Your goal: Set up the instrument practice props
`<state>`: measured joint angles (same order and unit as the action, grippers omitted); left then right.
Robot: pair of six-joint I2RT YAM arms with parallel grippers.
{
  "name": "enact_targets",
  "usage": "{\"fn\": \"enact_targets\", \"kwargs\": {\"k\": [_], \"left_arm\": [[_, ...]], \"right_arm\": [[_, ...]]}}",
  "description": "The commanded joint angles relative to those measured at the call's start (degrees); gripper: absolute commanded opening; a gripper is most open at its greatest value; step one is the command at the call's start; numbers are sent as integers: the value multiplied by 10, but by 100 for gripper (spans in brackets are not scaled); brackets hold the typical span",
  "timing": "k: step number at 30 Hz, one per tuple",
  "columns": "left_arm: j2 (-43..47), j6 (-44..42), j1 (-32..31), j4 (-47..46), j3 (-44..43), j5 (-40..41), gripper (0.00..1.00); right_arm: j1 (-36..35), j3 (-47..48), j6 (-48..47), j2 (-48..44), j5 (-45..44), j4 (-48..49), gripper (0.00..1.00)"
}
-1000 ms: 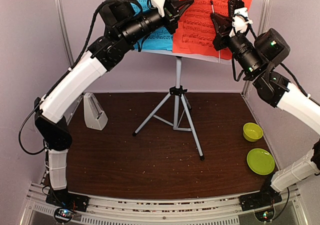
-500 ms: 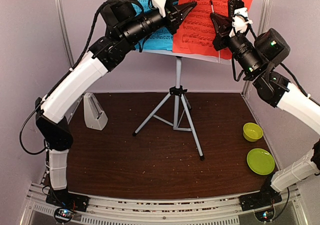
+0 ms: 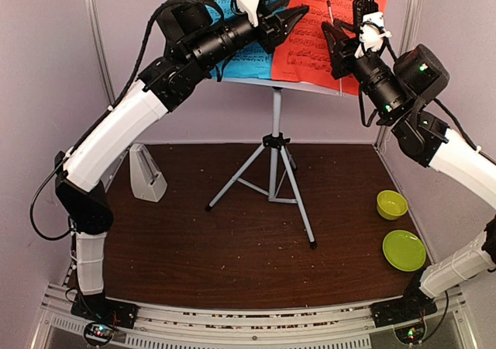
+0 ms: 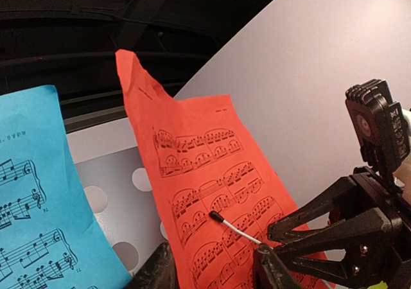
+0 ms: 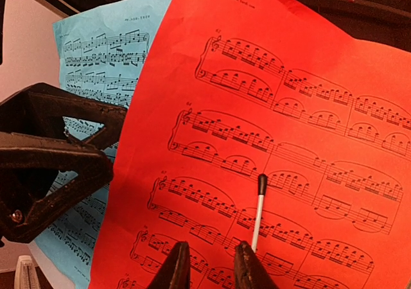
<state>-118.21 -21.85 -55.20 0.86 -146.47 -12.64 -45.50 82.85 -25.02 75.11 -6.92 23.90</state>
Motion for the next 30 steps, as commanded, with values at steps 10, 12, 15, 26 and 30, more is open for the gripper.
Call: {"fn": "enact_targets", "kwargs": {"k": [10, 12, 15, 26, 30], "left_arm": [[77, -8, -16, -40, 90, 30, 60], [95, -7, -17, -46, 114, 43, 67], [123, -4, -18, -60, 152, 64, 75], [228, 20, -18, -42, 267, 137, 88], [270, 47, -17, -11, 313, 173, 94]], "right_arm": [[0, -10, 13, -38, -1, -2, 51], [0, -11, 15, -43, 1, -8, 57], [0, -10, 19, -49, 6, -18, 62], [-1, -3, 66, -76, 18, -79, 89], [-3, -14, 92, -98, 23, -119, 94]]}}
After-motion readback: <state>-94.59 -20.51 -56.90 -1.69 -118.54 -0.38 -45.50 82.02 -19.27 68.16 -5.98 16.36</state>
